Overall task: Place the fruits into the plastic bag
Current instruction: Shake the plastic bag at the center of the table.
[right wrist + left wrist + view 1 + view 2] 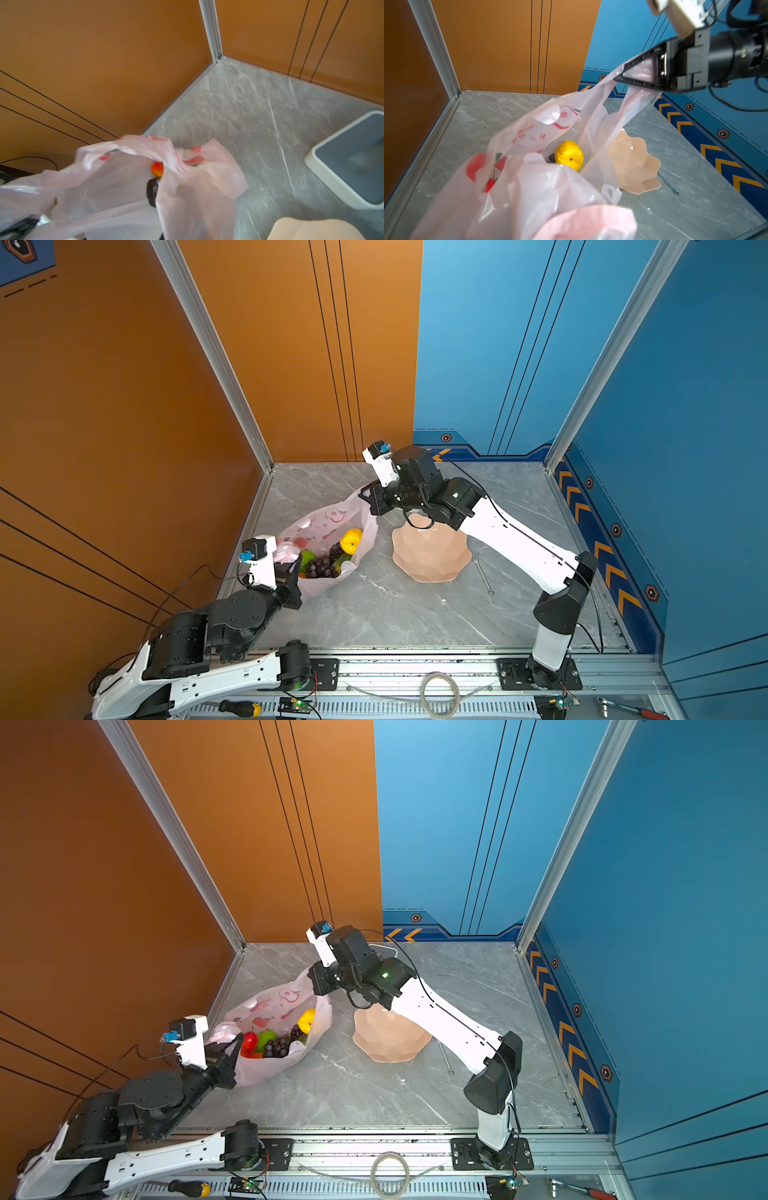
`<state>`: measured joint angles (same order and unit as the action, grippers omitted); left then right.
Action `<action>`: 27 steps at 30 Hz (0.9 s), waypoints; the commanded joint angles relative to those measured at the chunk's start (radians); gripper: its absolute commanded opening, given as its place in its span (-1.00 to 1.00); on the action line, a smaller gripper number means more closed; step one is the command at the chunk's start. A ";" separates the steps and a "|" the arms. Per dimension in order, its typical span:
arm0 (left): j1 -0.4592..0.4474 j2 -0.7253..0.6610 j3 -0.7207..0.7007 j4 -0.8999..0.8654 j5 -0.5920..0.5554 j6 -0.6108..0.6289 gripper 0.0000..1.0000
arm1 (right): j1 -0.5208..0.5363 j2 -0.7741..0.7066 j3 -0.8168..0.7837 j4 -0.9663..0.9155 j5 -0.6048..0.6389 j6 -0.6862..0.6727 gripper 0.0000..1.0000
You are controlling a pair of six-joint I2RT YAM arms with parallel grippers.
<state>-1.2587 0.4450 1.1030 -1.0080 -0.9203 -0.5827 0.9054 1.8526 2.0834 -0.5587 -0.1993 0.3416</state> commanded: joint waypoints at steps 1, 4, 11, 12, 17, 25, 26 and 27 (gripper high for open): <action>-0.004 0.102 0.111 -0.003 -0.015 0.094 -1.00 | 0.015 0.056 0.123 0.016 -0.045 0.027 -1.00; -0.003 0.185 0.213 0.046 -0.017 0.200 -1.00 | 0.019 0.104 0.237 0.019 -0.073 0.044 -1.00; 0.059 0.331 0.359 0.108 -0.054 0.368 -1.00 | 0.028 0.206 0.422 0.037 -0.099 0.069 -1.00; 0.083 0.345 0.368 0.108 -0.035 0.374 -1.00 | 0.023 0.213 0.428 0.045 -0.099 0.072 -1.00; 0.304 0.407 0.381 0.092 0.142 0.369 -1.00 | -0.007 0.242 0.430 0.104 -0.118 0.104 -1.00; 0.747 0.482 0.336 0.154 0.586 0.334 -1.00 | -0.085 0.284 0.431 0.194 -0.158 0.144 -1.00; 0.782 0.488 0.322 0.166 0.624 0.325 -1.00 | -0.099 0.295 0.428 0.195 -0.180 0.159 -1.00; 0.805 0.491 0.306 0.175 0.654 0.314 -1.00 | -0.109 0.302 0.421 0.194 -0.200 0.171 -1.00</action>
<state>-0.5098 0.9356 1.4330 -0.8970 -0.4599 -0.2398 0.8299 2.1448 2.4783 -0.4553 -0.3412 0.4671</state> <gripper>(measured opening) 0.045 0.047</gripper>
